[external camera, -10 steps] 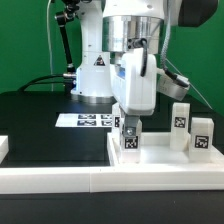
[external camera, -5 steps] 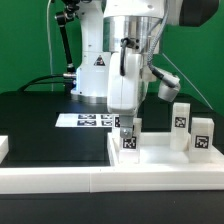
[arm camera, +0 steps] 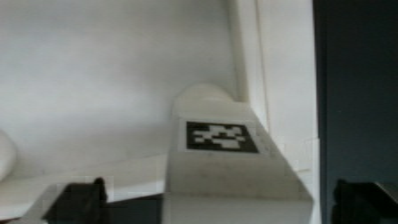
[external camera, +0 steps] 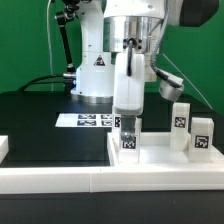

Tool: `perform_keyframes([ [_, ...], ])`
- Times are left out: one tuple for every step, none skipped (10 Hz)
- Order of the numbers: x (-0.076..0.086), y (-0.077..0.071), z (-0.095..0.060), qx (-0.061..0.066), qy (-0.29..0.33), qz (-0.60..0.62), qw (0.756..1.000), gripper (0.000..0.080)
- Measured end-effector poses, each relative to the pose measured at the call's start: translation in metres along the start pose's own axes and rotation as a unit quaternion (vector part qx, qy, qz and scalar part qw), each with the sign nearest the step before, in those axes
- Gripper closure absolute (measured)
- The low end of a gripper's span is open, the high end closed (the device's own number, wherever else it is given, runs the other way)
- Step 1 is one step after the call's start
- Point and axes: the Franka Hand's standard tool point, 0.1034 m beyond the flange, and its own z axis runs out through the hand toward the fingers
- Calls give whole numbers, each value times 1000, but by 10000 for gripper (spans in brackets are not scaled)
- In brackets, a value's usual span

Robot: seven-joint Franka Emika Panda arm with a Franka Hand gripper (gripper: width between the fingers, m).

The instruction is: Assemble square table

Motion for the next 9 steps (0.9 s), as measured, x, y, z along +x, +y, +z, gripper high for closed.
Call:
perform_keyframes([
  [0, -2, -2, 1, 0, -63, 998, 156],
  [0, -2, -1, 1, 0, -99, 995, 151],
  [0, -2, -1, 1, 0, -125, 992, 151],
  [0, -2, -1, 1, 0, -180, 984, 150],
  [-3, 0, -2, -14, 2, -244, 970, 150],
  [-4, -2, -4, -14, 2, -287, 958, 150],
  [-2, -4, -4, -13, 1, -359, 933, 150],
  [-1, -4, -4, -13, 0, -400, 916, 150],
  [-1, -4, -4, -13, 0, -432, 902, 150],
])
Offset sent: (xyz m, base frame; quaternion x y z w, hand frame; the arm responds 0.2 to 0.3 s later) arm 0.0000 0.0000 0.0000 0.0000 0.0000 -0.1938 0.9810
